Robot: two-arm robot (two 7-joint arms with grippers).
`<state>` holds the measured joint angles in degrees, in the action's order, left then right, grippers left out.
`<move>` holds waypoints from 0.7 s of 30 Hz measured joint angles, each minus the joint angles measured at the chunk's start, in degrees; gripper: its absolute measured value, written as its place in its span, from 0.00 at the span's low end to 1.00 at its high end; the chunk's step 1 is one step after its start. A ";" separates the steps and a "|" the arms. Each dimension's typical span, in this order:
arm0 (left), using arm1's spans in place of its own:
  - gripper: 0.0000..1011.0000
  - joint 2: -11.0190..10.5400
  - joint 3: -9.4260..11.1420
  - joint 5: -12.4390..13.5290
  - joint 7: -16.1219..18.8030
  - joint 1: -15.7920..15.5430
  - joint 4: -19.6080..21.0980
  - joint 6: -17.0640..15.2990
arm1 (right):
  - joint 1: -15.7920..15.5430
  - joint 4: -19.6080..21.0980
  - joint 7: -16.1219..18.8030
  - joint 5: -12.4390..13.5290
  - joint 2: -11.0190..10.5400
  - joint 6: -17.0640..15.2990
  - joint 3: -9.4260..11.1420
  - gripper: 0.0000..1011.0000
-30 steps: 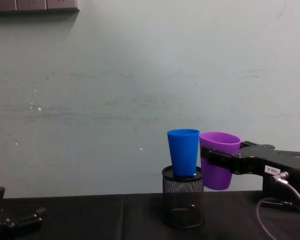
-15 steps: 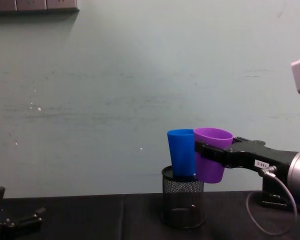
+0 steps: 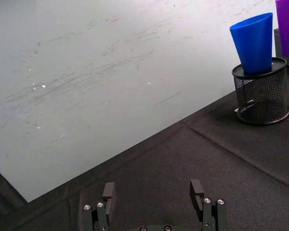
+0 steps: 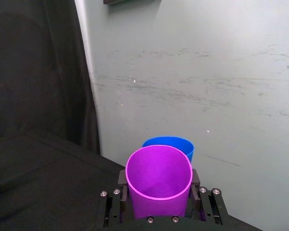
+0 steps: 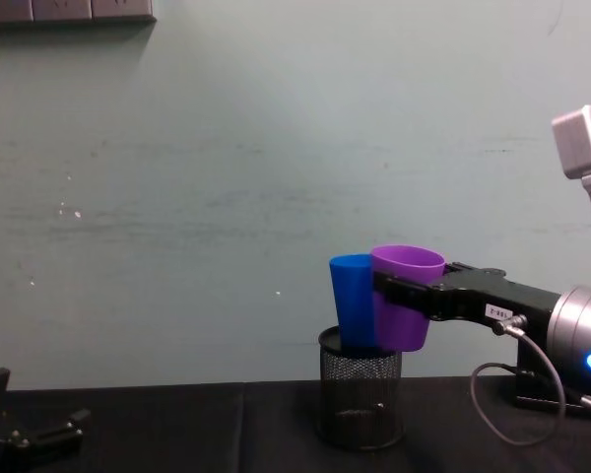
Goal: Pick up one cup with a gripper and tap it against the other cup.
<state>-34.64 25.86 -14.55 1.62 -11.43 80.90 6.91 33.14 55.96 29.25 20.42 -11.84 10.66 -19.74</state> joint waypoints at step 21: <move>1.00 0.00 0.00 0.00 0.00 0.00 0.00 0.00 | 3.38 -4.41 1.48 -0.83 1.29 1.09 -0.59 0.72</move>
<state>-34.65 25.86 -14.55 1.62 -11.43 80.90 6.91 36.52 51.56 30.72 19.59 -10.55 11.75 -20.33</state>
